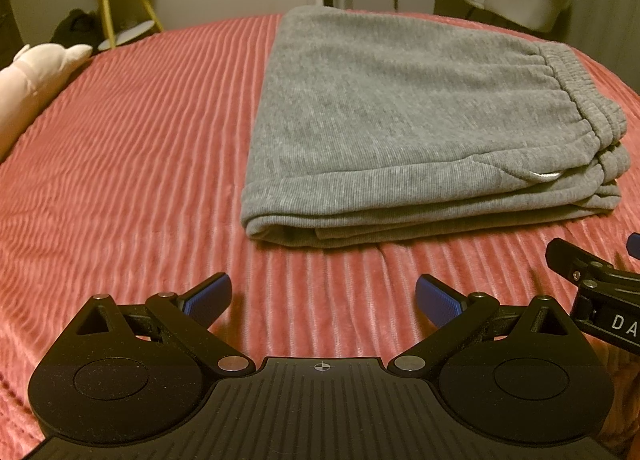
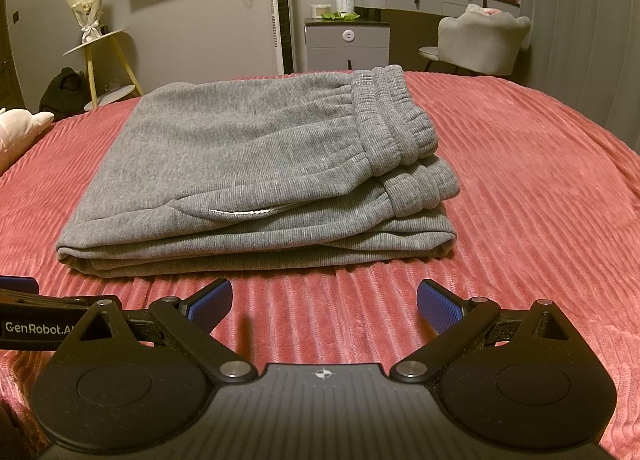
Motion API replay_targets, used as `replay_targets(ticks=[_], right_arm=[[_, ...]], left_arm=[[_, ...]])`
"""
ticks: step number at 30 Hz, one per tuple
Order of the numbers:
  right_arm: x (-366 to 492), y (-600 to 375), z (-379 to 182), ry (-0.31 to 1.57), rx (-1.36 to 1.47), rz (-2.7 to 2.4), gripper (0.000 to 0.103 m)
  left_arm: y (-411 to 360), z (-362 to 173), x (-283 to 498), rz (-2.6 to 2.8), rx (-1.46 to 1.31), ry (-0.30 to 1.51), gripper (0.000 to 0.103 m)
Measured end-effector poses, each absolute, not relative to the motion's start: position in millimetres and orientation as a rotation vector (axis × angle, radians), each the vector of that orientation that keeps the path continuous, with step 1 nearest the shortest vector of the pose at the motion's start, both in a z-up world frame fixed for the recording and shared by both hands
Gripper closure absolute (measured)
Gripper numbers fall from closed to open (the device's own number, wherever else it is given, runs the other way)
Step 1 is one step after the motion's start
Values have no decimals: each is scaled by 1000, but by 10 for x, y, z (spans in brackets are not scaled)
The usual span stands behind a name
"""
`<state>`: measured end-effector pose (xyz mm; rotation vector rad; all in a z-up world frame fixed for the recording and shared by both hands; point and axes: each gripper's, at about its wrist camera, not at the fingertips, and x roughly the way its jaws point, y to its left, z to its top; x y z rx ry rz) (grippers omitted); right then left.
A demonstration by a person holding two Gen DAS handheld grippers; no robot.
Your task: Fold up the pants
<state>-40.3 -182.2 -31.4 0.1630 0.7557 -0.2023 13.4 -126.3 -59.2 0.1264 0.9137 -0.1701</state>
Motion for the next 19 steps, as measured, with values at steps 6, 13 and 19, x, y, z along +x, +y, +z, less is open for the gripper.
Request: replay_targets(ticks=[6,13,19], right_arm=[[-407,-1806,-314,753,159,-203,4],[-410,-1799,-313,753,158,-203,4],[-419,-1793,-313,752,154,-202,4]], left_arm=[[-1262,-592,136,-169,126,914,1],[-1262,-586,129,-171,126,912,1],[-1262,-568,113,-169,124,899,1]])
